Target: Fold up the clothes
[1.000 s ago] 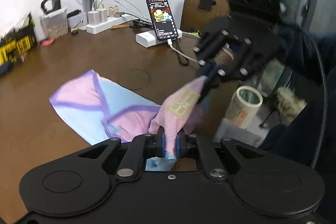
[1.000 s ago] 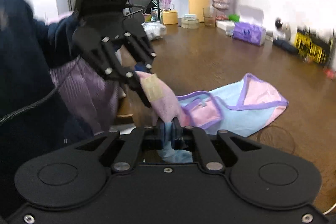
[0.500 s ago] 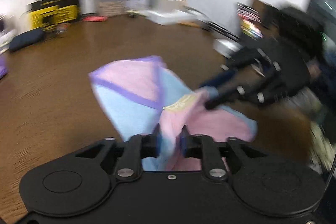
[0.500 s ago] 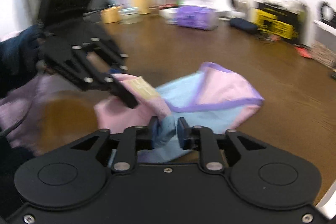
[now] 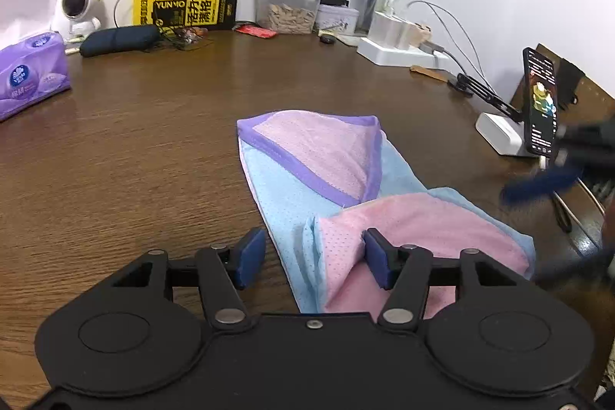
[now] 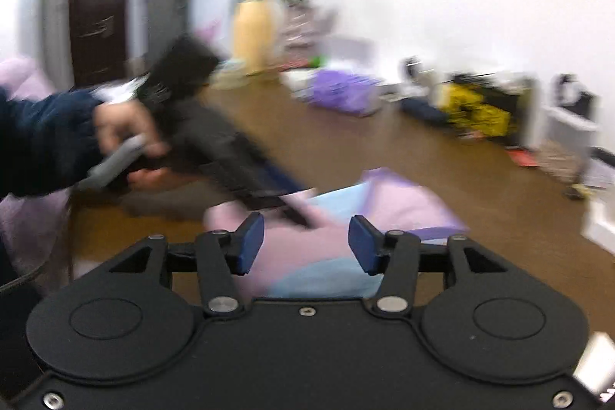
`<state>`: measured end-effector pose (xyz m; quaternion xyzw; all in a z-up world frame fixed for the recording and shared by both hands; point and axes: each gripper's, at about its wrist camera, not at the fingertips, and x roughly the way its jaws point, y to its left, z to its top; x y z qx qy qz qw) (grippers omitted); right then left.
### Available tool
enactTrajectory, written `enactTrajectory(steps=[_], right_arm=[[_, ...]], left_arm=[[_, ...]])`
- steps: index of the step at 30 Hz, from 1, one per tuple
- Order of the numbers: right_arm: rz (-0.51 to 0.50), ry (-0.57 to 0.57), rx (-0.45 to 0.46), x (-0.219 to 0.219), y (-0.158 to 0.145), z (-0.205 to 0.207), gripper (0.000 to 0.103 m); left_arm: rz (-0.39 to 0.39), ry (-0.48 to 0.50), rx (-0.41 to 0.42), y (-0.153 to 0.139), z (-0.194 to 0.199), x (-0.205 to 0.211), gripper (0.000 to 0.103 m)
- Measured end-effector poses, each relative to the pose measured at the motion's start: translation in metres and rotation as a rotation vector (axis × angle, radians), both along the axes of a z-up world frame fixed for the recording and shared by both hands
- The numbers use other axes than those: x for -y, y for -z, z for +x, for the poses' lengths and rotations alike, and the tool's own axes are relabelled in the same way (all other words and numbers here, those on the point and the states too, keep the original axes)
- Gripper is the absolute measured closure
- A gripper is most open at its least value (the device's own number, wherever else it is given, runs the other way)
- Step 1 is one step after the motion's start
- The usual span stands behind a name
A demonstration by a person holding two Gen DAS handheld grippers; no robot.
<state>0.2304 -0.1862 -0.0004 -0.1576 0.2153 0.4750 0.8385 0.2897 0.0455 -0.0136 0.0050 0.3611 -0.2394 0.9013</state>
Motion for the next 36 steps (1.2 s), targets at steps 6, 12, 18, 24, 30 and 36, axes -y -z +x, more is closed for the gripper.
enactTrajectory(steps=[6, 12, 18, 24, 30, 36], right_arm=[[-0.044, 0.021, -0.136, -0.014, 0.022, 0.020, 0.057], [-0.057, 0.027, -0.105, -0.011, 0.029, 0.017, 0.055], [-0.061, 0.045, -0.126, 0.005, 0.022, 0.015, 0.054], [-0.057, 0.084, -0.087, 0.021, 0.013, 0.014, 0.054], [-0.097, 0.063, -0.097, 0.017, 0.026, 0.022, 0.053], [-0.094, 0.053, -0.143, 0.030, 0.031, 0.012, 0.053]], left_arm=[[0.029, -0.022, 0.143, -0.025, -0.021, 0.002, 0.046], [-0.047, 0.269, 0.250, -0.047, -0.067, 0.015, 0.046], [0.042, 0.286, 0.123, -0.009, -0.053, 0.024, 0.054], [0.072, 0.288, 0.100, 0.002, -0.051, 0.028, 0.054], [0.057, 0.239, 0.105, 0.009, -0.071, 0.037, 0.055], [0.028, 0.206, 0.076, 0.006, -0.082, 0.038, 0.054]])
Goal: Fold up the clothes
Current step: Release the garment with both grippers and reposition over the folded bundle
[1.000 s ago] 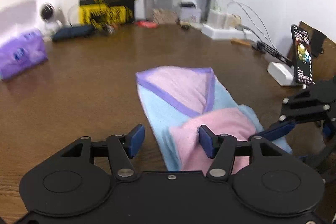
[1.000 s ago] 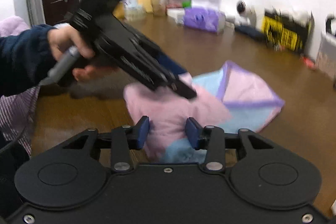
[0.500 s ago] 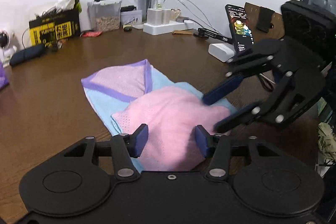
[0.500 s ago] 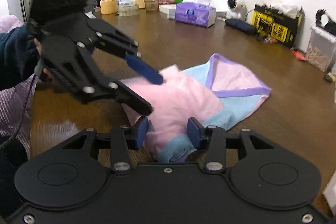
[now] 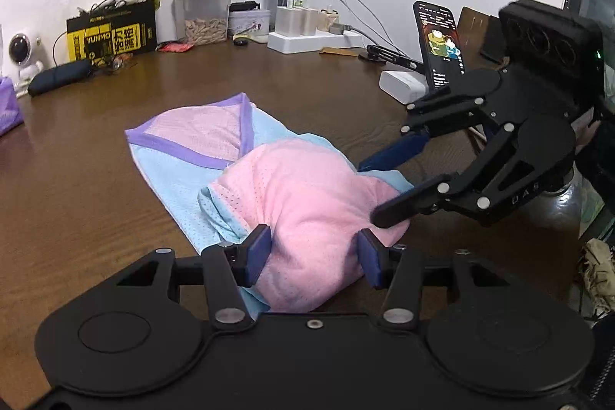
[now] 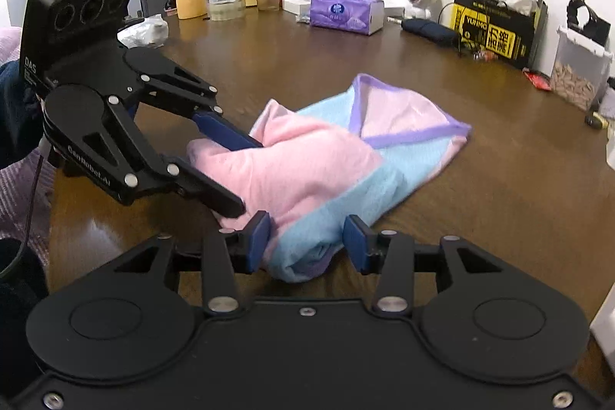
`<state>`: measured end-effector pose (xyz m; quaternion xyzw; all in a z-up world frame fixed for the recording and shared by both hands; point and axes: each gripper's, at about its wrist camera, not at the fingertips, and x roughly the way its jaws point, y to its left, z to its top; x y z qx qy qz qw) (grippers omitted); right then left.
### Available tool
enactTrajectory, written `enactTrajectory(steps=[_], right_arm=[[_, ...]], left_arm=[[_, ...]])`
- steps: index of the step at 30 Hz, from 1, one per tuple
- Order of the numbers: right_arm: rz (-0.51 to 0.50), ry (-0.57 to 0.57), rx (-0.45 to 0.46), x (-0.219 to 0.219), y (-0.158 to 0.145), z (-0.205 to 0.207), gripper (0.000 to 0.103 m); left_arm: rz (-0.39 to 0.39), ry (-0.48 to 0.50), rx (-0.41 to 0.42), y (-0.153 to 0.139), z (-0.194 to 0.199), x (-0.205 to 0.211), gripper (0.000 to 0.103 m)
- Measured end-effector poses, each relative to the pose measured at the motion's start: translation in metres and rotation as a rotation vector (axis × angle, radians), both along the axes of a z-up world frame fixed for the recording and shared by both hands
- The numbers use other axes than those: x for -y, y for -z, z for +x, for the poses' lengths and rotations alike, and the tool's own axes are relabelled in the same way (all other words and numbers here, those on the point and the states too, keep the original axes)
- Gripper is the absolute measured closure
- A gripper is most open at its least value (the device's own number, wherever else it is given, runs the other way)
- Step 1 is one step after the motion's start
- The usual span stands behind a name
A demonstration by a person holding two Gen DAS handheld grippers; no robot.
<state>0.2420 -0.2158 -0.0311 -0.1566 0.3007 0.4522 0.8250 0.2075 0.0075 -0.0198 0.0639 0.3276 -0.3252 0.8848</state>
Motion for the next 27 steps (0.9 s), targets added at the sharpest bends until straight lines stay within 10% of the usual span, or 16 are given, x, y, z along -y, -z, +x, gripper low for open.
enactTrajectory(steps=[7, 11, 18, 25, 27], right_arm=[[-0.015, 0.044, 0.025, 0.005, -0.011, -0.007, 0.041], [0.080, 0.113, 0.059, 0.015, -0.045, 0.009, 0.031], [0.093, 0.350, -0.052, -0.011, -0.043, 0.112, 0.031], [0.053, 0.331, -0.146, -0.034, -0.014, 0.175, 0.035], [0.033, 0.334, -0.147, -0.039, -0.008, 0.180, 0.057]], left_arm=[[-0.166, -0.087, -0.026, -0.029, 0.021, -0.041, 0.039], [-0.037, -0.250, 0.055, -0.050, 0.059, -0.054, 0.036], [0.059, -0.341, -0.061, -0.028, 0.152, -0.048, 0.037], [0.047, -0.347, -0.121, -0.009, 0.163, -0.052, 0.082], [0.038, -0.360, -0.124, -0.008, 0.167, -0.053, 0.089]])
